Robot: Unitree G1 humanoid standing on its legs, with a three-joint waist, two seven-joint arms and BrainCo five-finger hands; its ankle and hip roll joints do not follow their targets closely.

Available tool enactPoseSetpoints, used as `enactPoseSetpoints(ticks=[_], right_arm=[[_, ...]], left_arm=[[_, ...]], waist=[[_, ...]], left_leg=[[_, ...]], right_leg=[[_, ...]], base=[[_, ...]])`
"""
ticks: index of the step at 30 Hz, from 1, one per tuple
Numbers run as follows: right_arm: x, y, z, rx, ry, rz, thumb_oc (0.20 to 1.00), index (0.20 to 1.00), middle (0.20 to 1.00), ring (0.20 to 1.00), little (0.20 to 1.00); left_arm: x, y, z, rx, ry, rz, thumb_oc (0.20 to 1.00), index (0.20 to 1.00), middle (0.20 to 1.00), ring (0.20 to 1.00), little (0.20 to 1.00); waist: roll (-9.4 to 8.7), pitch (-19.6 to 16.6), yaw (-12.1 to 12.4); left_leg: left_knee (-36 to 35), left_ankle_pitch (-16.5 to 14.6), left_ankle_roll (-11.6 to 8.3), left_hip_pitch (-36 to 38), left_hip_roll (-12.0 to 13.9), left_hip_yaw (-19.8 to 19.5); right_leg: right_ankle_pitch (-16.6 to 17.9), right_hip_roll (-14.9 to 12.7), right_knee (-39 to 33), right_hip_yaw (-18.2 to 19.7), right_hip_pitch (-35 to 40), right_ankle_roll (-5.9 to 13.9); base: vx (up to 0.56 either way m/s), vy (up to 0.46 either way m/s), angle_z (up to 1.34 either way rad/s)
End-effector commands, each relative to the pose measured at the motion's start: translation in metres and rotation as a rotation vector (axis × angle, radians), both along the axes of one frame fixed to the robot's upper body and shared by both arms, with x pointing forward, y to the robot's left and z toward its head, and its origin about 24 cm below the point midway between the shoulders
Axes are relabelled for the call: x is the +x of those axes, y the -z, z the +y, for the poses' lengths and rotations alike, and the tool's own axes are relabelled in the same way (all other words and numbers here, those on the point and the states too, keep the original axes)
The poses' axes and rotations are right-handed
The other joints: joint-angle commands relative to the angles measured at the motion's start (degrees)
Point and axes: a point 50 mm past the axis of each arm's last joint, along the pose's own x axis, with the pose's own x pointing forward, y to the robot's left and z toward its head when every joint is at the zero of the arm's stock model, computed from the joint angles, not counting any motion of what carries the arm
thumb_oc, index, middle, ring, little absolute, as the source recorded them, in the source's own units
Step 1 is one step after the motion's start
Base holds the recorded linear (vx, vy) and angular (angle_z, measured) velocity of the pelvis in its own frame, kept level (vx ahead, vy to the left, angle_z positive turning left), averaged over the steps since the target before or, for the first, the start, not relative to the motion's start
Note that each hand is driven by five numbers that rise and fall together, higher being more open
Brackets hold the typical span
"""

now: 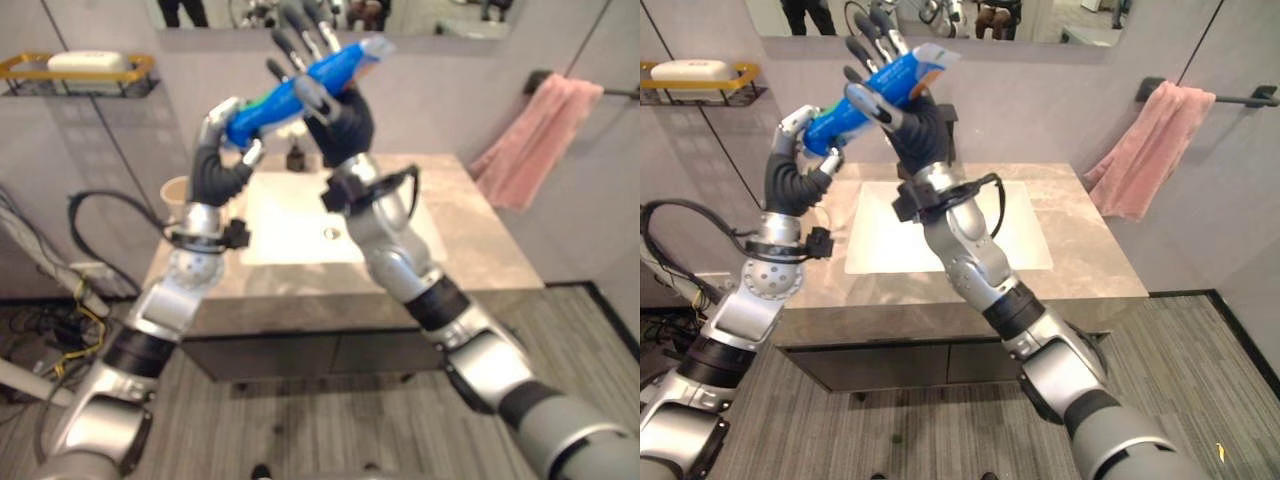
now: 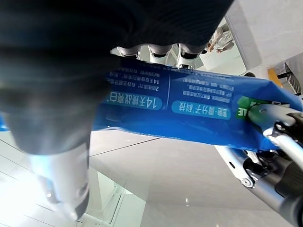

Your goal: Put brush and paste in cup on sink, flatten towel.

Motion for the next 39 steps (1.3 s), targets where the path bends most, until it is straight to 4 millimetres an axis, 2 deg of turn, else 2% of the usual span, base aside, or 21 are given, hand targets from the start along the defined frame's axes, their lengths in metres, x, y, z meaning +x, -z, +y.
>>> enactPoseSetpoints(ticks=[1,2,3,19,20,21,26,29,30,31,33,36,37,39], right_arm=[[-0.024,-0.053,0.013,0.078,-0.056,-0.224,0.598,0.598,0.598,0.598,0.598],[-0.024,-0.053,0.013,0.078,-0.056,-0.224,0.523,0.523,0.523,0.523,0.523],[-0.025,-0.054,0.013,0.082,-0.055,-0.225,0.200,0.200,0.200,0.200,0.200],[-0.031,-0.059,0.006,0.145,-0.003,-0.253,0.200,0.200,0.200,0.200,0.200],[-0.031,-0.059,0.005,0.150,0.004,-0.252,0.200,0.200,0.200,0.200,0.200],[-0.031,-0.059,0.004,0.153,0.008,-0.251,0.200,0.200,0.200,0.200,0.200],[-0.030,-0.058,-0.001,0.165,0.048,-0.251,0.200,0.200,0.200,0.200,0.200],[-0.029,-0.056,-0.007,0.171,0.077,-0.245,0.200,0.200,0.200,0.200,0.200],[-0.028,-0.058,-0.013,0.175,0.094,-0.255,0.200,0.200,0.200,0.200,0.200],[-0.027,-0.060,-0.020,0.181,0.131,-0.266,0.200,0.200,0.200,0.200,0.200],[-0.026,-0.060,-0.023,0.188,0.143,-0.265,0.200,0.200,0.200,0.200,0.200],[-0.024,-0.059,-0.028,0.195,0.155,-0.258,0.200,0.200,0.200,0.200,0.200],[-0.023,-0.058,-0.034,0.193,0.173,-0.263,0.200,0.200,0.200,0.200,0.200],[-0.022,-0.056,-0.041,0.192,0.191,-0.267,0.200,0.200,0.200,0.200,0.200]], left_arm=[[0.000,-0.027,-0.004,0.001,0.032,-0.114,0.200,0.200,0.200,0.200,0.200],[0.000,-0.027,-0.004,0.001,0.031,-0.114,0.200,0.200,0.200,0.200,0.200],[0.000,-0.027,-0.004,-0.002,0.032,-0.115,0.200,0.200,0.200,0.200,0.200],[-0.007,-0.030,-0.001,-0.030,0.011,-0.157,0.200,0.200,0.200,0.200,0.200],[-0.007,-0.030,-0.001,-0.039,0.011,-0.156,0.347,0.347,0.347,0.347,0.347],[-0.008,-0.029,0.000,-0.044,0.009,-0.155,1.000,1.000,1.000,1.000,1.000],[-0.010,-0.023,0.006,-0.045,-0.050,-0.153,1.000,1.000,1.000,1.000,1.000],[-0.015,-0.019,0.017,0.074,-0.174,-0.174,1.000,1.000,1.000,1.000,1.000],[-0.022,-0.024,0.021,0.163,-0.217,-0.220,1.000,1.000,1.000,1.000,1.000],[-0.039,-0.027,0.029,0.209,-0.240,-0.269,1.000,1.000,1.000,1.000,1.000],[-0.044,-0.028,0.033,0.206,-0.252,-0.282,1.000,1.000,1.000,1.000,1.000],[-0.060,-0.027,0.052,0.200,-0.320,-0.292,1.000,1.000,1.000,1.000,1.000],[-0.070,-0.023,0.063,0.160,-0.355,-0.283,1.000,1.000,1.000,1.000,1.000],[-0.075,-0.016,0.069,0.105,-0.355,-0.260,1.000,1.000,1.000,1.000,1.000]], waist=[[-2.13,-1.19,0.47],[-2.13,-1.18,0.46],[-2.15,-1.14,0.44],[-1.96,-0.87,0.74],[-1.93,-0.82,0.76],[-1.89,-0.82,0.77],[-1.76,-0.66,1.21],[-1.63,-0.45,2.16],[-1.58,-0.29,2.75],[-1.45,-0.09,3.69],[-1.31,-0.04,4.02],[-1.24,0.37,5.17],[-1.31,0.68,6.06],[-1.40,1.14,6.66]], left_leg=[[0.71,-6.09,0.92,3.08,1.53,-2.32],[0.71,-6.09,0.92,3.09,1.53,-2.33],[0.71,-6.09,0.93,3.11,1.56,-2.37],[0.71,-6.22,1.12,3.14,1.54,-2.40],[0.71,-6.26,1.16,3.17,1.55,-2.40],[0.71,-6.30,1.19,3.26,1.56,-2.36],[0.71,-6.46,1.45,3.56,1.42,-2.44],[0.71,-6.60,1.67,3.59,1.17,-2.69],[0.71,-6.36,1.83,3.30,1.03,-2.85],[0.71,-6.40,1.97,3.22,0.80,-3.32],[0.71,-6.74,1.93,3.40,0.77,-3.59],[0.71,-6.76,2.06,3.36,0.57,-4.20],[0.71,-6.68,2.17,3.18,0.45,-4.68],[0.71,-6.59,2.24,3.04,0.36,-5.15]], right_leg=[[-0.29,-4.50,0.01,-1.26,1.16,2.19],[-0.29,-4.50,0.01,-1.27,1.17,2.18],[-0.26,-4.50,0.01,-1.35,1.22,2.17],[-0.34,-4.49,0.01,-1.39,1.29,2.17],[-0.37,-4.49,0.01,-1.38,1.30,2.15],[-0.39,-4.49,0.01,-1.38,1.35,2.14],[-0.56,-4.60,0.01,-1.53,1.67,2.25],[-0.60,-4.77,0.01,-1.59,1.86,2.32],[-0.48,-4.89,0.01,-1.70,1.76,2.18],[-0.57,-5.15,0.01,-2.14,2.08,2.19],[-0.88,-5.20,0.01,-2.24,2.42,2.33],[-1.17,-5.41,0.01,-2.78,2.93,2.24],[-1.38,-5.47,0.01,-3.09,3.12,2.09],[-1.59,-5.48,0.01,-3.36,3.36,1.87]], base=[[0.00,0.000,0.00],[0.00,0.000,0.00],[0.00,0.000,0.00],[0.00,0.000,0.00],[0.00,0.000,0.00],[0.00,0.000,0.00],[0.00,0.000,0.00],[0.00,0.000,0.00],[0.00,0.000,0.00],[0.03,0.012,0.01],[0.05,0.012,0.06],[0.03,0.008,0.22],[0.03,0.008,0.11],[0.02,0.009,0.13]])
